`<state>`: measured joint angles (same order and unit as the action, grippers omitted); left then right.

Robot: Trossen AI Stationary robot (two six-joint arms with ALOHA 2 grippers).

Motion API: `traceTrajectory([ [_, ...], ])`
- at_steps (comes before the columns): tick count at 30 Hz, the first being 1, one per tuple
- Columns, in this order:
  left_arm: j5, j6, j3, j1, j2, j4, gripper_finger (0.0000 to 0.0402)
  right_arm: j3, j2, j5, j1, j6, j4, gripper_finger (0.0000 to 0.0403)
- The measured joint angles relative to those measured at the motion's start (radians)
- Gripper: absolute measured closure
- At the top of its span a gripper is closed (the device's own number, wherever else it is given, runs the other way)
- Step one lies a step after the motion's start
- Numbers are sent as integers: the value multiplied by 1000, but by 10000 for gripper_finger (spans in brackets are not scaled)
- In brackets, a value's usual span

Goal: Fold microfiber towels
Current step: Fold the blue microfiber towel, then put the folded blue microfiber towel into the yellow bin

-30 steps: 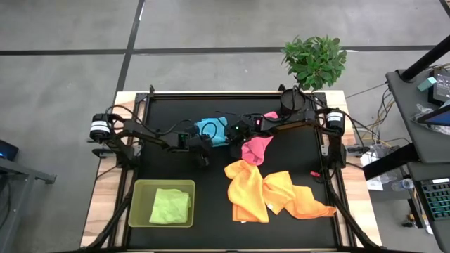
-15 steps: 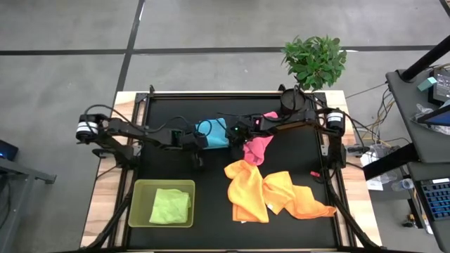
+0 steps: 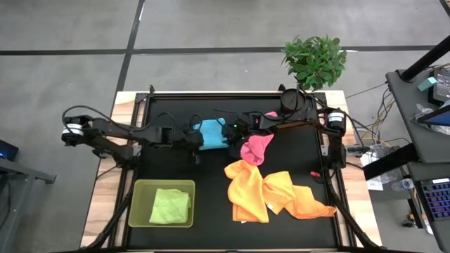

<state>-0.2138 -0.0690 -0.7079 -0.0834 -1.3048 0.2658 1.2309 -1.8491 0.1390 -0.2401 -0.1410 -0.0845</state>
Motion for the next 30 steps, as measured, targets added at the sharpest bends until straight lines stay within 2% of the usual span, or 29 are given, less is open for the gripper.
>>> traceTrajectory([
  [5, -1, 21, 65, 0, -54, -188, 401, -3, -39, 0, 0, 0, 114, 346],
  [11, -2, 20, 94, 0, -170, -228, 401, -4, -94, -1, -1, 2, 143, 390],
  [19, -6, -1, 88, 0, -263, -223, 402, -5, -130, 0, 0, 9, 91, 394],
  [23, 8, 3, 91, 0, -225, -192, 402, -6, -113, 0, 0, 0, 67, 394],
  [30, 37, 22, 95, -3, -61, -83, 402, -9, -55, -9, -2, -8, 45, 394],
])
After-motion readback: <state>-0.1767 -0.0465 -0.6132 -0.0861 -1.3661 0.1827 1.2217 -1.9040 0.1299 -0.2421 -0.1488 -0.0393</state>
